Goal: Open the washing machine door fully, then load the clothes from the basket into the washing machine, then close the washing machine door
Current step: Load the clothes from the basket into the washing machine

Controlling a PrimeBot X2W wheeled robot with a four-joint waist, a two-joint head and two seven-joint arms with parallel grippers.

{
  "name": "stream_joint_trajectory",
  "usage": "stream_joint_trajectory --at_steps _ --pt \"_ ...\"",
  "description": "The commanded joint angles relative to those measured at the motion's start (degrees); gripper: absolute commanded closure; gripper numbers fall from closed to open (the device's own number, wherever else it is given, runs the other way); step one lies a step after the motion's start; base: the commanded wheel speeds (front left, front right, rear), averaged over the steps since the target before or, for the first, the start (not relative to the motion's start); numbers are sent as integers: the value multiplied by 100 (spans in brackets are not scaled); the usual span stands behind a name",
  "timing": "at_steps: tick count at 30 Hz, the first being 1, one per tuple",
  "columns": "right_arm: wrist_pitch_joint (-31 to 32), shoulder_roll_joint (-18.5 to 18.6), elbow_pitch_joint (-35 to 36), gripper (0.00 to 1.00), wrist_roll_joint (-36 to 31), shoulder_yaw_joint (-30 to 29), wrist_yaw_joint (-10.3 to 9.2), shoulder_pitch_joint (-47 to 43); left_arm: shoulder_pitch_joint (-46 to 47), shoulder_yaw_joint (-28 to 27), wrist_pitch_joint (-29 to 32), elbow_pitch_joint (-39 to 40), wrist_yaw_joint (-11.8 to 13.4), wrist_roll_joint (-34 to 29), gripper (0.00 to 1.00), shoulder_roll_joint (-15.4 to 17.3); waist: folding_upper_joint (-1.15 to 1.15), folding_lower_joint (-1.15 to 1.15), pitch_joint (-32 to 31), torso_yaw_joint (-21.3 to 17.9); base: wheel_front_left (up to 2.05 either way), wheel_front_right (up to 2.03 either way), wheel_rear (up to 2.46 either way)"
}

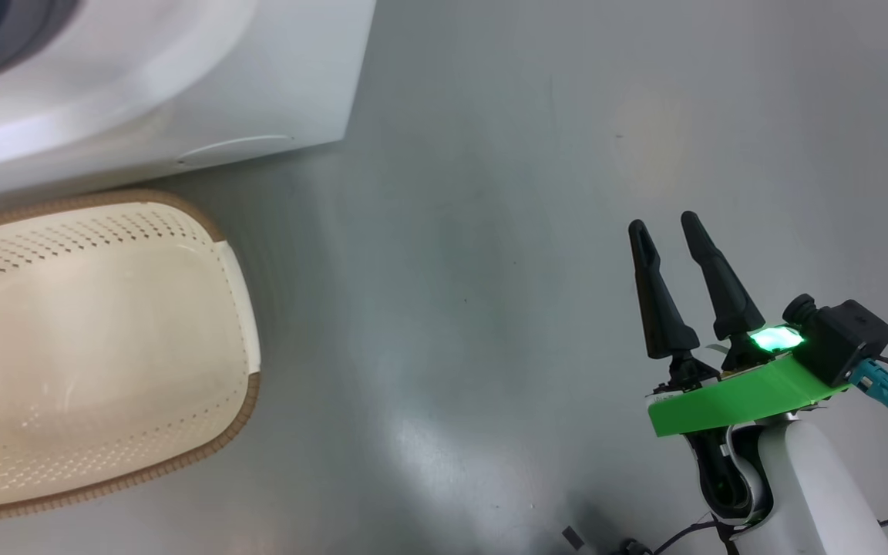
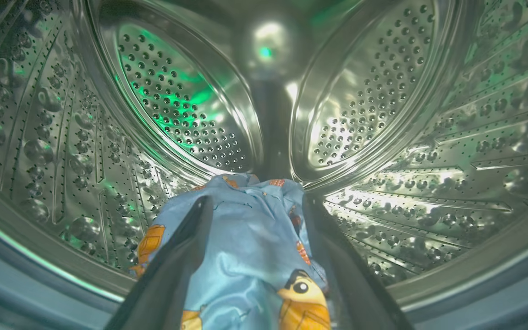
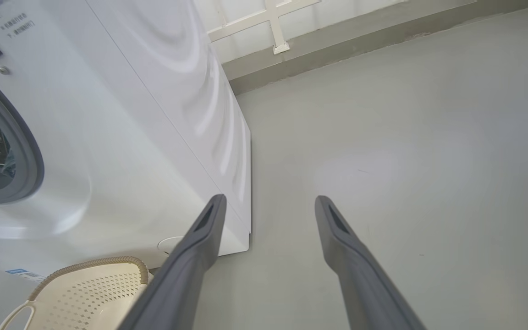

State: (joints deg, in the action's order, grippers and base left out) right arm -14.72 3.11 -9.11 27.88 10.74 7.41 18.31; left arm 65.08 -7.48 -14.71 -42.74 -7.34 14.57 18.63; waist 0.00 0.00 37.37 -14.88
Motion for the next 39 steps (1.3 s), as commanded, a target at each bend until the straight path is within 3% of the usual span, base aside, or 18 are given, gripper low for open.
stream_joint_trajectory --at_steps 1,19,39 --pt "-28 11 111 0 -25 75 8 -55 -216 -86 -29 227 -13 57 0 216 0 0 -69 48 0 0 0" --pt "-28 444 41 0 -79 8 8 -264 -2120 24 -29 1085 -14 178 0 -419 0 0 -802 534 0 0 0" --pt "-28 840 -120 0 -44 -75 8 -716 -3787 128 -29 1880 -14 -15 0 -892 0 0 -1740 970 0 0 0"
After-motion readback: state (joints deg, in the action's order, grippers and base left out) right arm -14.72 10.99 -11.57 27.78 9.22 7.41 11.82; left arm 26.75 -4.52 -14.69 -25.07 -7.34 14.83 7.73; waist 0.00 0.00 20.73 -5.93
